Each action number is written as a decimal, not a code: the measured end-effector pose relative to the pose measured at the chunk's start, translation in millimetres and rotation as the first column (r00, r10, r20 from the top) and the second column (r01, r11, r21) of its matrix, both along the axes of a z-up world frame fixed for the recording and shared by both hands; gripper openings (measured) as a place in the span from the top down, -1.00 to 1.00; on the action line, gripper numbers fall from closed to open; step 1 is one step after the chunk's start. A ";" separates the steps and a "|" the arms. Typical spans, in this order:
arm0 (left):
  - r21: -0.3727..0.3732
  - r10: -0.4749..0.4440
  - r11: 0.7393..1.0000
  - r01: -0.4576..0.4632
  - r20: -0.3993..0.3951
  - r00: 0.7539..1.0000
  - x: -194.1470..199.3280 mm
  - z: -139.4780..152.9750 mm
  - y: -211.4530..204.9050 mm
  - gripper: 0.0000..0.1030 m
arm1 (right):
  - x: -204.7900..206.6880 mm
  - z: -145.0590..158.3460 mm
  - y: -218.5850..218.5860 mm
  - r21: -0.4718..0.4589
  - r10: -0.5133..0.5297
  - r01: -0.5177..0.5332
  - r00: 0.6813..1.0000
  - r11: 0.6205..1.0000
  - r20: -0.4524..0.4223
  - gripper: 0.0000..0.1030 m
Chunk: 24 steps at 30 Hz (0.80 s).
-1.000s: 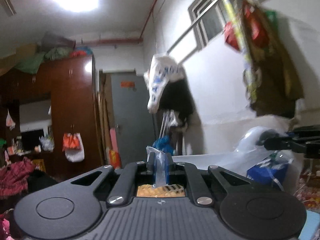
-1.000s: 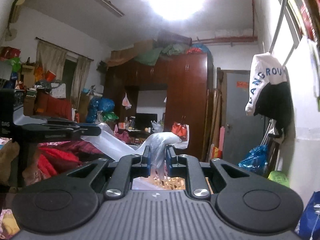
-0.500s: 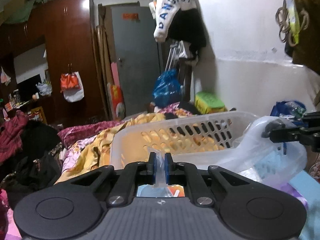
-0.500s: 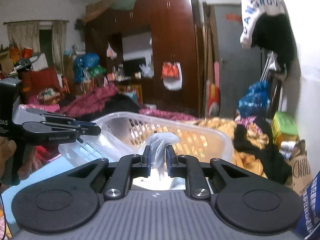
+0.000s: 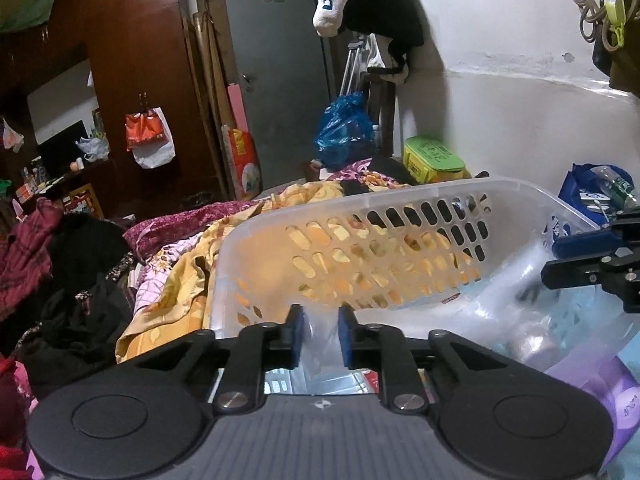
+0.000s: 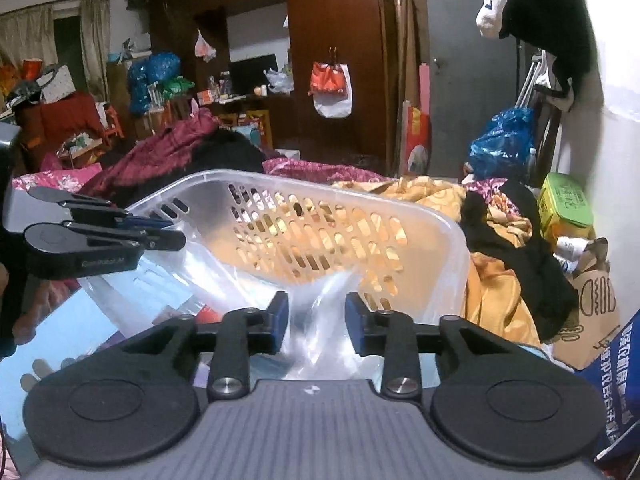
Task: Organize objects
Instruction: 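Lift the plastic bag with both grippers and drop it into the basket, then open both grippers above the basket and pull back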
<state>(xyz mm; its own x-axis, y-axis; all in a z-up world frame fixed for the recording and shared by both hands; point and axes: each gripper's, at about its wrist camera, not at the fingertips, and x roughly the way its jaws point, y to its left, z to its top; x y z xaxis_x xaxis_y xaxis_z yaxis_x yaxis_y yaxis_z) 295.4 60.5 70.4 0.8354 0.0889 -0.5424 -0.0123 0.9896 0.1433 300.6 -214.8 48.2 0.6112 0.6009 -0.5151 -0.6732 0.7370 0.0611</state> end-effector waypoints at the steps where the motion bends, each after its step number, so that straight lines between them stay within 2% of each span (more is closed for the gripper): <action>1: 0.002 0.003 1.000 -0.003 0.001 1.000 0.8 0.1 0.1 0.37 | -1.3 1.0 -1.8 0.005 -0.006 0.006 1.000 1.000 0.004 0.15; 3: -0.014 0.002 1.000 -0.002 0.017 1.000 -0.8 1.5 2.5 0.19 | -1.3 6.0 -4.1 0.021 -0.006 0.005 1.000 1.000 0.020 -0.01; 5: -0.033 -0.006 0.999 0.007 0.052 0.999 -5.8 4.2 2.9 -0.14 | -6.0 9.6 -7.4 0.037 -0.015 0.013 0.998 0.999 0.054 -0.28; 7: -0.040 0.003 0.999 0.002 0.109 0.994 -16.0 8.8 2.0 -0.55 | -4.7 15.8 -10.3 0.060 -0.034 0.029 0.995 0.998 0.091 -0.46; 9: -0.042 -0.003 0.999 0.010 0.172 0.985 -29.7 14.2 -0.7 -0.74 | -9.3 23.2 -14.3 0.104 -0.048 0.036 0.991 0.994 0.123 -0.65; 11: -0.046 -0.001 0.999 0.011 0.213 0.977 -43.5 18.3 -3.1 -0.90 | -19.5 29.2 -18.8 0.142 -0.067 0.042 0.983 0.989 0.172 -1.00; 12: -0.050 -0.004 0.999 0.016 0.224 0.975 -50.3 19.4 -4.0 -0.99 | -27.2 31.8 -20.2 0.157 -0.078 0.046 0.976 0.987 0.205 -1.00; 16: -0.065 -0.018 0.997 0.036 0.254 0.967 -80.1 20.7 -9.4 -1.00 | -56.6 35.1 -29.2 0.190 -0.125 0.072 0.951 0.979 0.281 -1.00; 19: -0.052 -0.049 0.996 0.066 0.271 0.961 -109.5 19.6 -17.9 -1.00 | -79.9 32.5 -39.1 0.216 -0.129 0.066 0.947 0.974 0.294 -1.00; 22: -0.025 -0.039 0.998 0.049 0.300 0.953 -145.5 21.1 -27.4 -1.00 | -101.2 28.8 -46.0 0.227 -0.126 0.055 0.942 0.972 0.310 -1.00; 24: -0.035 -0.029 0.998 0.043 0.325 0.945 -172.6 20.8 -31.3 -1.00 | -116.8 23.8 -53.1 0.225 -0.121 0.047 0.937 0.973 0.328 -1.00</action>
<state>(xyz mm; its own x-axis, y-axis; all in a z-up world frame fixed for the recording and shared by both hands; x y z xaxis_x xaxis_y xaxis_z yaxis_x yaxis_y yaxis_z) 122.8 29.2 91.2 0.9689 0.0387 -0.2445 -0.0153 0.9952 0.0969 183.8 -267.9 72.0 0.7791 0.6119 -0.1364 -0.6175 0.7866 0.0013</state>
